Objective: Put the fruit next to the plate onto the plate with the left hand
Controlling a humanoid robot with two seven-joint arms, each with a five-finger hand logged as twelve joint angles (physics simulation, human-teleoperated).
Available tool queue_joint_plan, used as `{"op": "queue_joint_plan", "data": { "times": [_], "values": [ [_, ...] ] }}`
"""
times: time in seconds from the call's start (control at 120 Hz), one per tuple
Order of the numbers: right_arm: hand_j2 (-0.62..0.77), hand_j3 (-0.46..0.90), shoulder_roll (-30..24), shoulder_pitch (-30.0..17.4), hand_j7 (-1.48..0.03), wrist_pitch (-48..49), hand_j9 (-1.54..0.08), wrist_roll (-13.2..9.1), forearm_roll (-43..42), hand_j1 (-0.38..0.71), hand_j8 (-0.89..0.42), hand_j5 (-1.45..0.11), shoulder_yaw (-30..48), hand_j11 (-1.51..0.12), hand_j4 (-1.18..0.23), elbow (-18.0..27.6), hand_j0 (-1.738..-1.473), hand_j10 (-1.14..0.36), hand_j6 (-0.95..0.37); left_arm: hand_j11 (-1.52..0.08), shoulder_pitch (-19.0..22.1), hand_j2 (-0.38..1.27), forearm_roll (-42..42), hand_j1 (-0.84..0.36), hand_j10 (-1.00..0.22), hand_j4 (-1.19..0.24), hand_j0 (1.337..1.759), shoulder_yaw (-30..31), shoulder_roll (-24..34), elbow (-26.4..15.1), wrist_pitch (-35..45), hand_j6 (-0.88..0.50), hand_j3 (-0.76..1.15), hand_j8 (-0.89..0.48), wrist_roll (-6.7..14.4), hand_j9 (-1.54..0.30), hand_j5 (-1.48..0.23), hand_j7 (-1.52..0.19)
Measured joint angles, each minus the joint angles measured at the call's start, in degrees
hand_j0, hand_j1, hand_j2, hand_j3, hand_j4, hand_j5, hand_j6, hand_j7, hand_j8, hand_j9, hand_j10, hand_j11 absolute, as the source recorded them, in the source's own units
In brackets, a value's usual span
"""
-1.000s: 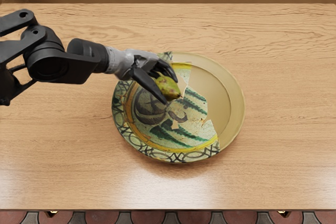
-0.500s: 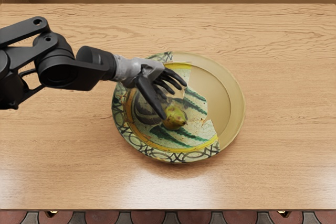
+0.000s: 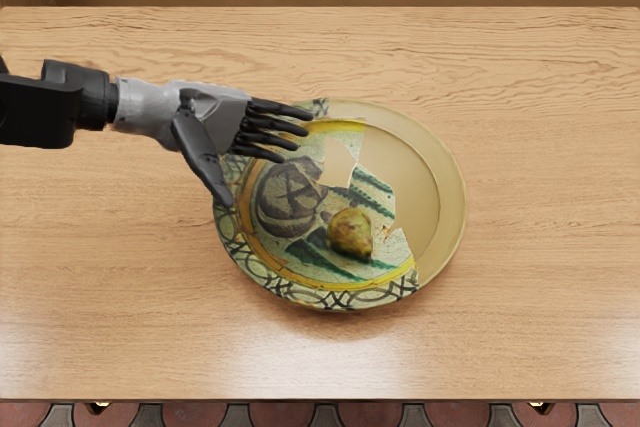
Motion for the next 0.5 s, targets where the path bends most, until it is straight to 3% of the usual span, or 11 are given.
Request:
{"op": "queue_joint_plan", "data": {
  "times": [0.175,0.375,0.5],
  "values": [
    [0.0,0.0,0.0,0.03,-0.03,0.0,-0.03,0.0,0.0,-0.32,-0.02,-0.03,0.0,-0.03,-0.02,0.0,-1.658,-0.02,-0.02,-0.03,8.43,0.01,-3.41,0.33,-0.02,-0.02,1.658,-3.79,1.06,1.13,-0.58,-0.02,0.0,-0.02,0.0,-0.03,-0.03,-0.03],
    [0.0,0.0,0.0,0.03,-0.03,0.04,-0.03,0.0,0.0,-0.32,-0.02,-0.03,-0.01,-0.03,-0.02,0.0,-1.658,-0.02,-0.02,-0.02,11.38,0.0,-8.99,0.33,-0.01,-0.01,1.658,-6.28,6.23,1.6,-0.7,-0.01,0.0,-0.01,0.0,-0.02,-0.02,-0.02],
    [0.0,0.0,0.0,0.04,-0.03,0.03,-0.03,0.01,0.0,-0.32,-0.02,-0.03,-0.01,-0.03,-0.02,0.0,-1.658,-0.02,-0.02,-0.01,12.9,0.0,-15.37,0.34,-0.01,-0.01,1.658,-6.57,7.28,4.1,-0.71,-0.01,0.0,-0.01,0.0,-0.01,-0.01,-0.01]
  ]
}}
